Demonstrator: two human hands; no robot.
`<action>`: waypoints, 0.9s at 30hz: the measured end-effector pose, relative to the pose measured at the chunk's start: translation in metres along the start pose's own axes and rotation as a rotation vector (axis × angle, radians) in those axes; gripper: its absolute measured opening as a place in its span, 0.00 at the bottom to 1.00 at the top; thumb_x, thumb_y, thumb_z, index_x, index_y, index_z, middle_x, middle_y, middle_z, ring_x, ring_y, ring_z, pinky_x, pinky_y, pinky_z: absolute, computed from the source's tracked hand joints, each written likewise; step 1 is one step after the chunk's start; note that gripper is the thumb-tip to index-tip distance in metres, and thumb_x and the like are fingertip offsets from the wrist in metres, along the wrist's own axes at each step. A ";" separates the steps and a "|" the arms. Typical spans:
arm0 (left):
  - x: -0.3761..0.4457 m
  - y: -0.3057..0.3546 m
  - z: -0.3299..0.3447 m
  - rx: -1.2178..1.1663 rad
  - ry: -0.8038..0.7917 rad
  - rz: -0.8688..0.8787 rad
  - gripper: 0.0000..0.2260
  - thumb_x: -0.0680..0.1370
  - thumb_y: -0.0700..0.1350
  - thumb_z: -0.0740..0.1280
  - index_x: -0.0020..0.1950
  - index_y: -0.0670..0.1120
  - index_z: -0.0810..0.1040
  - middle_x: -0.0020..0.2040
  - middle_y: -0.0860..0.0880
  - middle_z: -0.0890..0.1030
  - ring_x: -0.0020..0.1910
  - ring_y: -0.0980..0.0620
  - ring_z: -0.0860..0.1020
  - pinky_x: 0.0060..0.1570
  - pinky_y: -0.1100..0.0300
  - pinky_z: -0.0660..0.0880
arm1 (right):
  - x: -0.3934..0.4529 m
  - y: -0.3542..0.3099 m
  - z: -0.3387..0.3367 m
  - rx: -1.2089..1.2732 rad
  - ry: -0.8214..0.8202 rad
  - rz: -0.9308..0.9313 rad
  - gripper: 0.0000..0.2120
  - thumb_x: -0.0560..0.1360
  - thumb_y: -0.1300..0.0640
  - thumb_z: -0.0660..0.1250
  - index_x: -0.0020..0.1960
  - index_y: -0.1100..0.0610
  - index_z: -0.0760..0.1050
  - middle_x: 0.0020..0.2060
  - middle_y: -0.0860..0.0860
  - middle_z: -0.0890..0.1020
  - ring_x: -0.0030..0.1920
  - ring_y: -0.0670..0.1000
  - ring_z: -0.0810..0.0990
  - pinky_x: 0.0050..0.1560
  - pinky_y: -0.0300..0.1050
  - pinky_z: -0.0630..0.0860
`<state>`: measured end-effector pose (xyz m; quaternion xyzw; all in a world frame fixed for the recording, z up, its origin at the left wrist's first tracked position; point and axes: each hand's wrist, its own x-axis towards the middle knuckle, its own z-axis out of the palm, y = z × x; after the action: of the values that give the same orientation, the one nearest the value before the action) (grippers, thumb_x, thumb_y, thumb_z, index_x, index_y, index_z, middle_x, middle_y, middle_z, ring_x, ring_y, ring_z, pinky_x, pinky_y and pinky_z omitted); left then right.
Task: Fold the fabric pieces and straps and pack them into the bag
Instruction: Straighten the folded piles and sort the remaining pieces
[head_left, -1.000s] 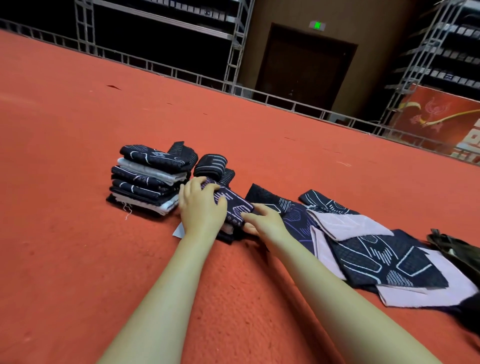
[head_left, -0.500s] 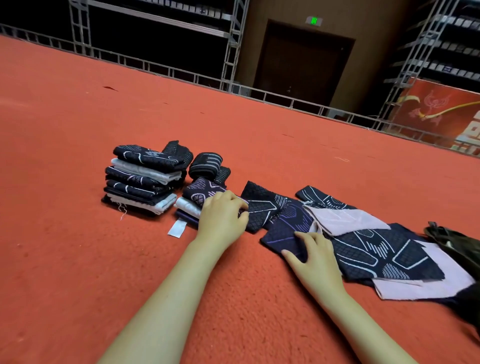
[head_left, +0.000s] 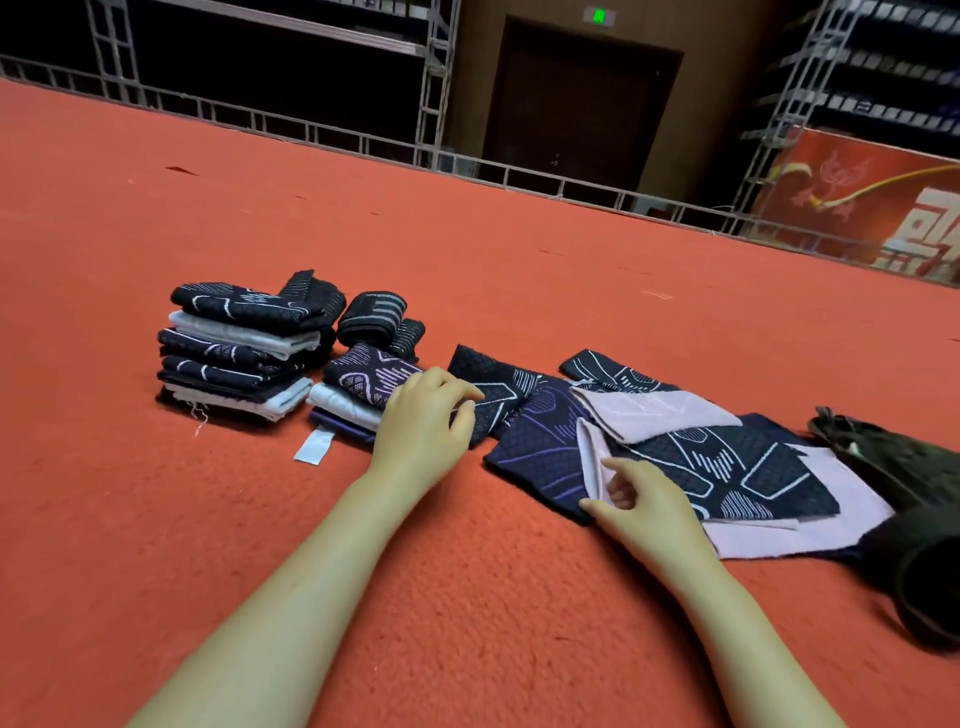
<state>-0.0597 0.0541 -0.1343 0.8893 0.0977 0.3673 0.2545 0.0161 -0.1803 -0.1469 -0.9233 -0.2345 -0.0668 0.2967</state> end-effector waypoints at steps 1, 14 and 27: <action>-0.001 0.005 0.001 -0.031 -0.009 0.013 0.11 0.76 0.46 0.60 0.52 0.49 0.81 0.48 0.51 0.78 0.52 0.48 0.75 0.57 0.49 0.70 | 0.000 0.002 -0.002 -0.008 -0.003 -0.024 0.20 0.68 0.53 0.74 0.59 0.55 0.77 0.45 0.49 0.78 0.44 0.47 0.76 0.49 0.41 0.72; -0.022 0.047 0.026 -0.232 -0.141 0.187 0.24 0.74 0.52 0.58 0.71 0.52 0.67 0.67 0.54 0.70 0.68 0.54 0.67 0.68 0.60 0.63 | -0.012 -0.025 -0.040 0.413 0.262 -0.179 0.09 0.72 0.62 0.68 0.39 0.49 0.81 0.37 0.41 0.83 0.41 0.41 0.79 0.45 0.40 0.73; -0.022 0.049 0.023 -0.554 -0.188 0.084 0.10 0.76 0.39 0.64 0.51 0.51 0.80 0.47 0.61 0.81 0.47 0.68 0.77 0.51 0.72 0.71 | -0.018 -0.024 -0.037 0.440 -0.161 -0.204 0.17 0.70 0.53 0.74 0.55 0.41 0.76 0.51 0.35 0.81 0.52 0.34 0.77 0.51 0.28 0.70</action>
<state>-0.0596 -0.0040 -0.1358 0.8193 -0.0670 0.3063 0.4801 -0.0105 -0.1920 -0.1094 -0.8104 -0.3581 0.0301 0.4627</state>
